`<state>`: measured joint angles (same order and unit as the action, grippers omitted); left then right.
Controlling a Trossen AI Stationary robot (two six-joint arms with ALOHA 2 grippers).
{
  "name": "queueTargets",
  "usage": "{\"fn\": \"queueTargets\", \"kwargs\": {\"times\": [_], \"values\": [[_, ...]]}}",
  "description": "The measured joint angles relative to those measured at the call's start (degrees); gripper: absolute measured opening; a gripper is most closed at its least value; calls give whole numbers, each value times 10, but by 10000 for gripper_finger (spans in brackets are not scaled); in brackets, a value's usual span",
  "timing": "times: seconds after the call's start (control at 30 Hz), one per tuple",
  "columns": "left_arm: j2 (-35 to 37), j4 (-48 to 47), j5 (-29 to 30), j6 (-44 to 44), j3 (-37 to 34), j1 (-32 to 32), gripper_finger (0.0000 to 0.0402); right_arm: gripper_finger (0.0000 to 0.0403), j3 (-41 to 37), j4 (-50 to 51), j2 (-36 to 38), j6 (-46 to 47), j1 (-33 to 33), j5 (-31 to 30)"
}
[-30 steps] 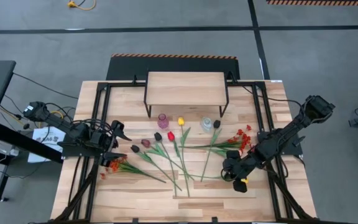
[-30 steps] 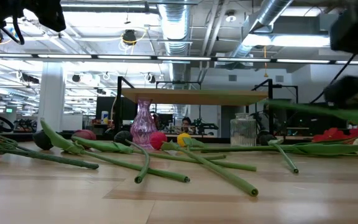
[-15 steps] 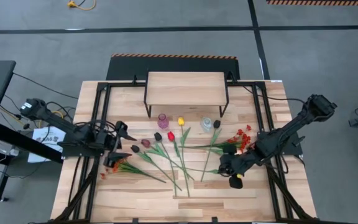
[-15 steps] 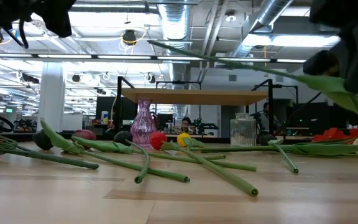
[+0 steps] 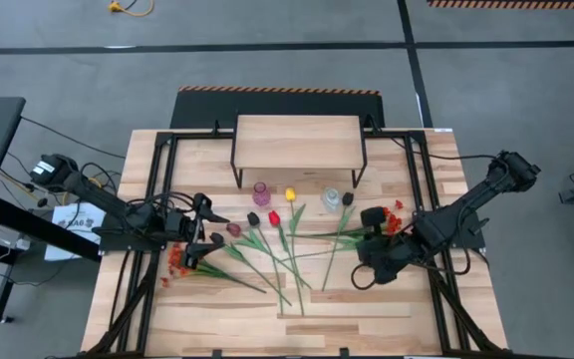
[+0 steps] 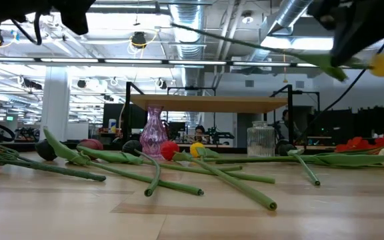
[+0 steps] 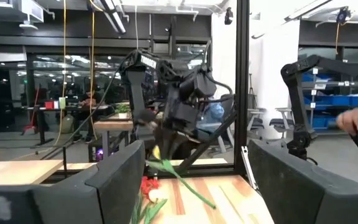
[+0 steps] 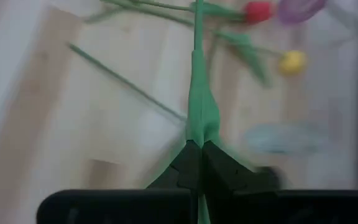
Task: Pick and place flowers into a vace then onto a shelf
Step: Put the bottom yellow tulip into the violet vase
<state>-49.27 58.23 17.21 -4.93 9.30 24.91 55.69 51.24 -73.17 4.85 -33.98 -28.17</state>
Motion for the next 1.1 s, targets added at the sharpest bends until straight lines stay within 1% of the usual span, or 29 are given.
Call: {"fn": "queueTargets", "kwargs": {"times": [0.23, 0.37, 0.47, 0.67, 0.73, 0.97, 1.1], "values": [[-51, -1, 14, 2, 36, 0, 275, 3, 10, 13, 0, -220, 0, -153], [-77, -1, 25, 5, 55, 0, 275, 7, 10, -2, 0, -293, 0, -251], [-94, -1, 36, 9, 70, 0, 275, 6, 10, -25, 0, -349, 0, -291], [-139, -32, 98, 52, 116, 0, 275, 6, 10, -99, 0, -493, 0, -304], [-154, -62, 104, 63, 138, -2, 275, 6, 10, -126, 0, -535, 0, -304], [-195, -211, 66, 109, 244, -22, 275, 6, 10, -195, 0, -661, 0, -304], [-224, -266, 35, 133, 298, -37, 275, 6, 10, -222, 0, -718, 0, -304]]}}
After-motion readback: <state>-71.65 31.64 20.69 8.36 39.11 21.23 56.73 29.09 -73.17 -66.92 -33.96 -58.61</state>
